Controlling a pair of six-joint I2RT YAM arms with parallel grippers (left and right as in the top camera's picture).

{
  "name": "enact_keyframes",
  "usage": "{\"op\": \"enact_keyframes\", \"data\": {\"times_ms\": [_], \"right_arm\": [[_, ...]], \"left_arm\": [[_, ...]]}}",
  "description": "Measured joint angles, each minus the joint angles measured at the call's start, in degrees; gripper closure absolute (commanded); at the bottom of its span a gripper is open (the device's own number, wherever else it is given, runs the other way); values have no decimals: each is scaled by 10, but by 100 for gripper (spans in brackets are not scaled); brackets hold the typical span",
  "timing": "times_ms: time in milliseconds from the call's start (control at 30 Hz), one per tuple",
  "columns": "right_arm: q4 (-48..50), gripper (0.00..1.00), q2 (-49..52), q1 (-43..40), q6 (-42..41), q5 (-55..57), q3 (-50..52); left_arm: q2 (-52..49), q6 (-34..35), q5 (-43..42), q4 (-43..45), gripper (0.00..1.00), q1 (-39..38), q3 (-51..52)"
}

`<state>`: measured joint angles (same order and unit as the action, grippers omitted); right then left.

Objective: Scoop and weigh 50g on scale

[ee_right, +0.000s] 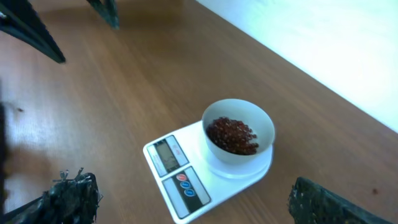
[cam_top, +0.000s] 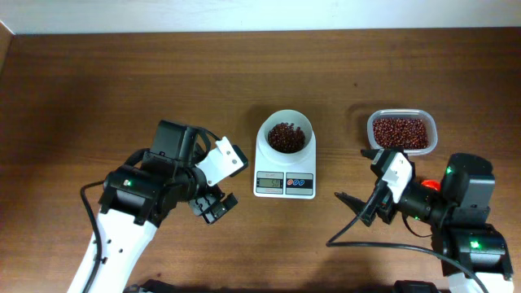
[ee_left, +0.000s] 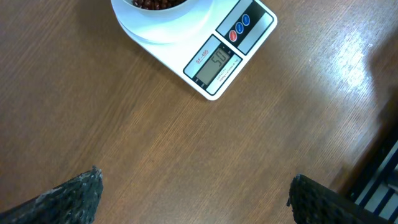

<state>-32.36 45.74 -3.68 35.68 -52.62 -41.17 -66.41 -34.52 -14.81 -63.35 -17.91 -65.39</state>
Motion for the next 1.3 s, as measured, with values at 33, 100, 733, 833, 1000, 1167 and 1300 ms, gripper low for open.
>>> {"op": "enact_keyframes", "data": {"times_ms": [33, 100, 733, 833, 1000, 1167, 1300], "right_arm": [[12, 1, 0, 0, -6, 0, 9], [12, 1, 0, 0, -12, -3, 11], [-94, 1, -112, 0, -15, -86, 33], [-92, 1, -112, 0, -14, -86, 33], [-49, 1, -112, 0, -50, -58, 36], [117, 1, -135, 22, -221, 61, 93], [282, 1, -245, 64, -299, 152, 243]], "left_arm": [[0, 0, 0, 0, 1, 0, 0], [0, 0, 0, 0, 1, 0, 0], [0, 0, 0, 0, 1, 0, 0], [0, 0, 0, 0, 1, 0, 0], [0, 0, 0, -1, 1, 0, 0], [0, 0, 0, -1, 1, 0, 0], [0, 0, 0, 0, 1, 0, 0]]}}
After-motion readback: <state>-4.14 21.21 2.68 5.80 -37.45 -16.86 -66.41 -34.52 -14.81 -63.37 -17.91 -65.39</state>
